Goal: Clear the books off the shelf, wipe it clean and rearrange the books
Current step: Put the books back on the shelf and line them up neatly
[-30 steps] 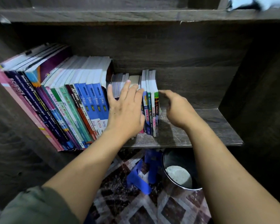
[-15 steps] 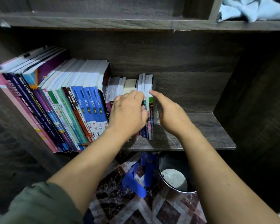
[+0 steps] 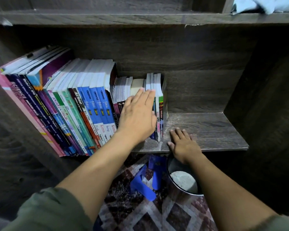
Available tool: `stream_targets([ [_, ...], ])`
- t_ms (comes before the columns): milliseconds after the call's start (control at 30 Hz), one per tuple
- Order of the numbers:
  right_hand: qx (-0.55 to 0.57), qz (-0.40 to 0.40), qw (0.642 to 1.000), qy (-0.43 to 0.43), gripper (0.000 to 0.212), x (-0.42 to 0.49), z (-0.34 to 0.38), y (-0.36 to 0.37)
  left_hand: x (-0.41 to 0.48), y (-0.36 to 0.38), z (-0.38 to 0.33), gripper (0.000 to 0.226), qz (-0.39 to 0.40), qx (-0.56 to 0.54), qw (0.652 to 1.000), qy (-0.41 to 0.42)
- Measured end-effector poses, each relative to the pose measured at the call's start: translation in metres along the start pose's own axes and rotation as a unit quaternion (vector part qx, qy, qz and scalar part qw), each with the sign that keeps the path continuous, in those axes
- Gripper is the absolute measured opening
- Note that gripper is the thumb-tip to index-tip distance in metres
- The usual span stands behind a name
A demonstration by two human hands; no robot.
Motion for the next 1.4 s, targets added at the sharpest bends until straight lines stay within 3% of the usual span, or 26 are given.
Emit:
stream_targets([
  [200, 0.009, -0.019, 1.000, 0.006, 0.062, 0.010, -0.005, 0.016, 0.000, 0.006, -0.003, 0.051, -0.069, -0.022, 0.997, -0.011],
  [433, 0.023, 0.002, 1.000, 0.013, 0.062, 0.013, -0.004, 0.014, -0.021, 0.011, -0.023, 0.009, -0.246, -0.037, 0.969, -0.010],
  [500, 0.029, 0.006, 0.999, 0.011, 0.062, 0.014, -0.004, 0.013, -0.025, 0.012, -0.027, 0.013, -0.227, -0.082, 0.969, -0.042],
  [700, 0.027, 0.002, 1.000, 0.006, 0.062, 0.015, -0.005, 0.014, -0.016, 0.009, -0.038, 0.086, -0.035, -0.141, 0.982, -0.122],
  [800, 0.021, 0.001, 1.000, 0.003, 0.062, 0.014, -0.006, 0.016, -0.009, 0.009, -0.037, 0.105, 0.027, -0.139, 0.980, -0.137],
  [1000, 0.024, 0.002, 1.000, 0.010, 0.061, 0.015, -0.006, 0.018, -0.023, -0.002, -0.034, 0.110, 0.032, -0.152, 0.976, -0.153],
  [1100, 0.104, 0.011, 0.994, 0.000, 0.060, 0.016, 0.001, 0.002, -0.035, -0.017, -0.031, 0.105, 0.035, -0.150, 0.976, -0.152],
  [1167, 0.274, -0.033, 0.959, -0.062, 0.058, 0.008, 0.016, -0.024, -0.044, -0.026, -0.028, 0.100, 0.038, -0.140, 0.977, -0.157],
  [1233, 0.404, -0.120, 0.896, -0.140, 0.062, -0.007, 0.034, -0.058, -0.055, -0.034, -0.024, 0.094, 0.038, -0.126, 0.979, -0.158],
  [1333, 0.416, -0.216, 0.852, -0.233, 0.071, -0.033, 0.060, -0.101, -0.073, -0.043, -0.017, 0.087, 0.038, -0.108, 0.981, -0.158],
  [1400, 0.375, -0.209, 0.861, -0.272, 0.072, -0.048, 0.079, -0.116, -0.084, -0.046, -0.014, 0.085, 0.045, -0.089, 0.981, -0.164],
])
Point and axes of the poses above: each hand's wrist, its own x-axis towards the middle knuckle, its own y-axis out of the palm, z = x × y, the point moved 2 cm from there along x, towards the middle knuckle, and after that the axes turned 14 degrees about z, right-handed, at the moved point
